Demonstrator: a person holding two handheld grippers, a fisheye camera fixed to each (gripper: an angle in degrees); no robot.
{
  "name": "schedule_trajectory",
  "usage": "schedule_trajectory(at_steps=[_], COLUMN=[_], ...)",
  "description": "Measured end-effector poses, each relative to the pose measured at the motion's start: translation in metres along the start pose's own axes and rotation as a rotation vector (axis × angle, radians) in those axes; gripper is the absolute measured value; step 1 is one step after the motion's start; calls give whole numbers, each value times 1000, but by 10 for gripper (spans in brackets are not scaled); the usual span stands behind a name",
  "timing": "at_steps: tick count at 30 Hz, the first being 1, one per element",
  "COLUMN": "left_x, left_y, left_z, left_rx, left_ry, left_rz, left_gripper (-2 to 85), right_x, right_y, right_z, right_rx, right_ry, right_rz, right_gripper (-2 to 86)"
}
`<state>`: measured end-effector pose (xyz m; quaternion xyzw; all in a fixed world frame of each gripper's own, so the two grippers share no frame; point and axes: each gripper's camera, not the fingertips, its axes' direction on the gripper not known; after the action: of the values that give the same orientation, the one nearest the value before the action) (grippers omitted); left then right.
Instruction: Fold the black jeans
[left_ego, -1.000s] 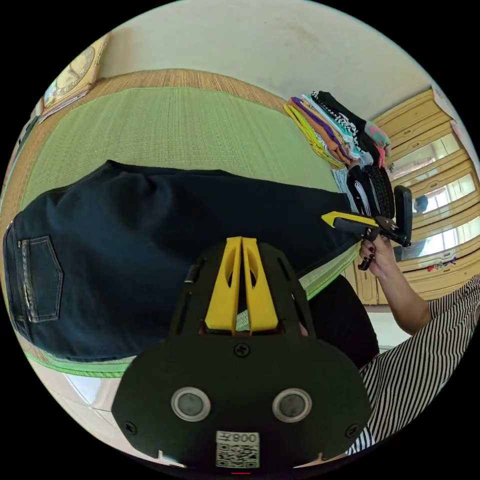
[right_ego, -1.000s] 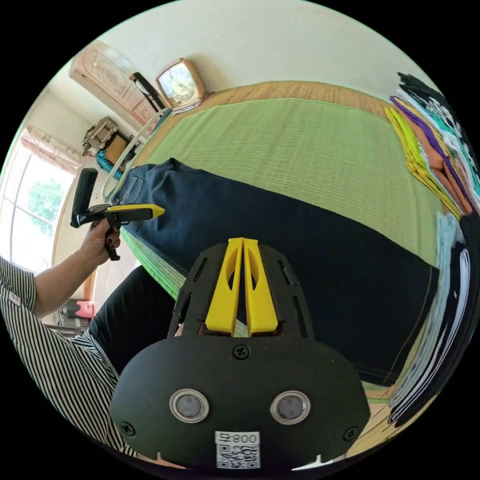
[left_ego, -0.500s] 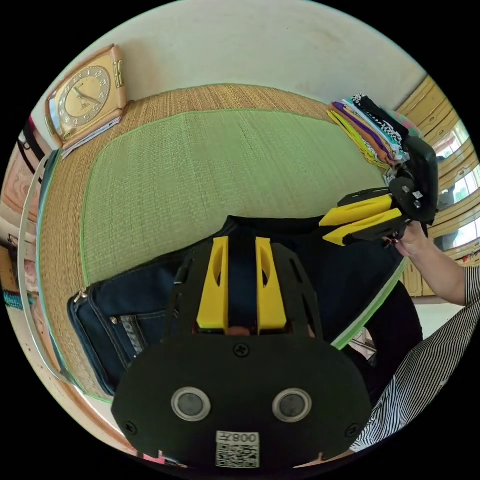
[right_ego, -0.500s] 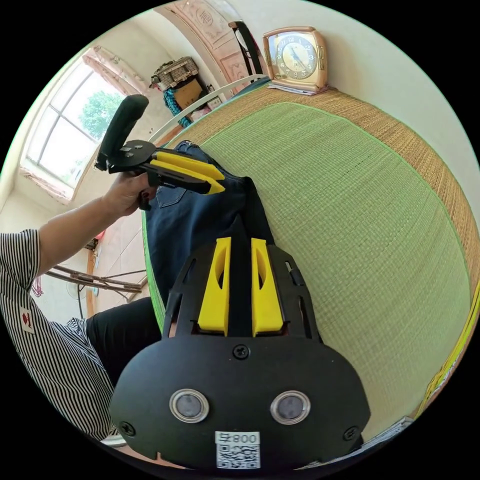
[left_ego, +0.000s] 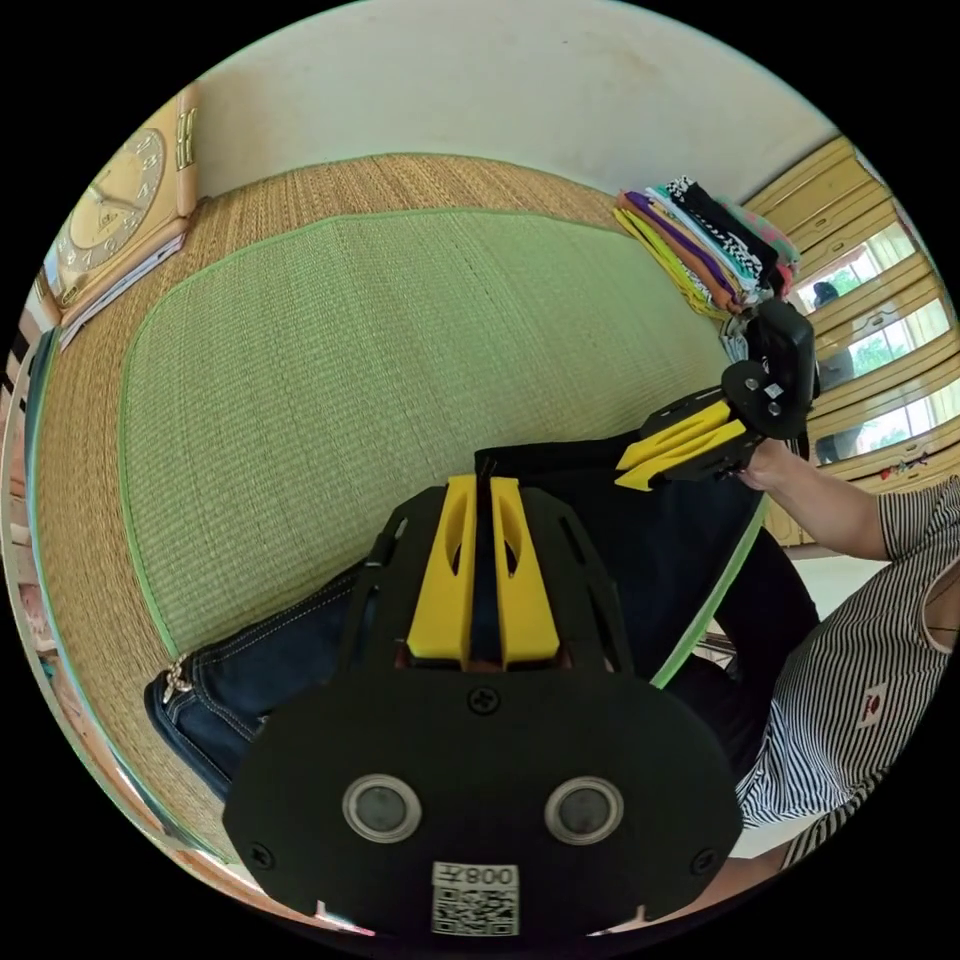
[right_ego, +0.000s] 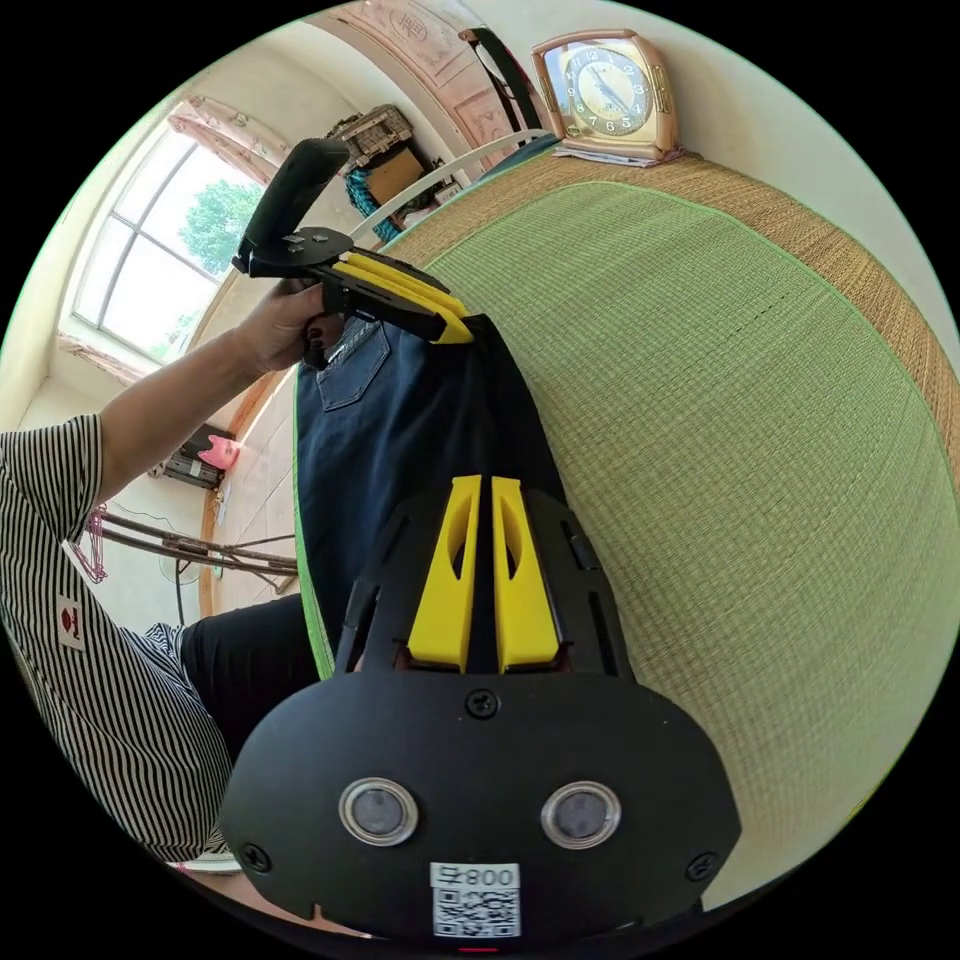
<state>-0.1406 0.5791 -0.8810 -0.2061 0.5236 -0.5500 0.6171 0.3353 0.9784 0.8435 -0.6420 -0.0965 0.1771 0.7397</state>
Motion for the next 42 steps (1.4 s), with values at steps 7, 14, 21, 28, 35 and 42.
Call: schedule_trajectory(at_steps=[7,14,21,28,35,42], left_x=[-72,-127,-133,-139,-159,-179], left_y=[13,23,22,9,12,21], left_z=[17,50,60,95,112,136], left_rx=[76,140,163,54,101,122], left_ry=[216,374,326,161,200,265], left_rz=[-66,-147,-54,-17,-62,-165], left_gripper=[27,50,83,66,31,28], right_x=[1,-36,-53,-60,-66,-58], right_y=[-11,-18,-21,-29,-40,-47], right_z=[-25,-41,-58,-63,-64,-53], right_rx=[85,106,152,158,137,109], right_ry=[-54,32,43,50,106,110], right_rz=[31,-60,-60,-38,-24,72], right_gripper=[8,4,4,4,4,5])
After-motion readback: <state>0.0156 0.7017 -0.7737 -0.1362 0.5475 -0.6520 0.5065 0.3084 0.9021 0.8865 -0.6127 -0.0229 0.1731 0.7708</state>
